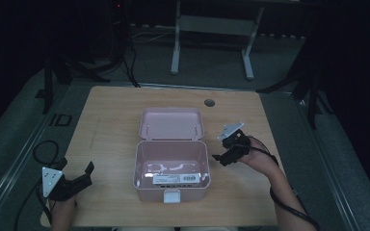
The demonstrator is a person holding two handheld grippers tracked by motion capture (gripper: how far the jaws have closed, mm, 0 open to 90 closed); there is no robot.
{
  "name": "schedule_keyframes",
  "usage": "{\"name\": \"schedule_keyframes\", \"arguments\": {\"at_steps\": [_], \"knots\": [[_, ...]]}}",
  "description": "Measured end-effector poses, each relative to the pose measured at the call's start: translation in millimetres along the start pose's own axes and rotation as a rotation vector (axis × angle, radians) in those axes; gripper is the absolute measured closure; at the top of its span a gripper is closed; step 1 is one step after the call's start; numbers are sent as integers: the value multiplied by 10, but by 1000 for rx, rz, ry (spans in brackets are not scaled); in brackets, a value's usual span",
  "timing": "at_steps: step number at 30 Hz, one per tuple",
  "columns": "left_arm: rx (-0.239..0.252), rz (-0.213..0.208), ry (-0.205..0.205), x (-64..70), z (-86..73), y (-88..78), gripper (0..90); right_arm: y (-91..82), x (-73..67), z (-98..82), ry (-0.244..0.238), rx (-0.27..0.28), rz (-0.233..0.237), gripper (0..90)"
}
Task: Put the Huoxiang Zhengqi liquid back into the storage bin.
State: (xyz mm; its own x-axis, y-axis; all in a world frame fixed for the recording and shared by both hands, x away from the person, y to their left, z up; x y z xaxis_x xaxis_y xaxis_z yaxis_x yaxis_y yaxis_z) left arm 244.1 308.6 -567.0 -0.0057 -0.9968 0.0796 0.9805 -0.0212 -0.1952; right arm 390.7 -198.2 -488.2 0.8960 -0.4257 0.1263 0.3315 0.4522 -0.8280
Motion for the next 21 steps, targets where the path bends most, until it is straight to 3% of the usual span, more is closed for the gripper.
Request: {"name": "schedule_keyframes", "arguments": {"at_steps": [6,10,21], "knots": [[0,-1,-1,-1,0,0,29,190,27,-259,73,54,-76,134],[0,-1,-2,-1,0,1,29,211,38,-381,115,130,-137,133],[1,-1,-2,-1,0,0,29,179,45,-695,214,212,-192,133]]}}
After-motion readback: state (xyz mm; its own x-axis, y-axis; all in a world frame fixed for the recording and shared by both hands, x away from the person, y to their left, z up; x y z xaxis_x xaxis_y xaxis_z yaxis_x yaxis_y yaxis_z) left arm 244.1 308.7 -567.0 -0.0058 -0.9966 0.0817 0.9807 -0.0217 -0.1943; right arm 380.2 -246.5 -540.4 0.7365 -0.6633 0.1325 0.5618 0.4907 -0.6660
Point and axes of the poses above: each handheld gripper's, and its own axes: y roughly forward along the jaws, z roughly out of its top, x roughly to its right, the point moved 2 cm from there along y, roughly forward along the jaws, and after that the axes turned 6 degrees about z, right-handed, at the moved point
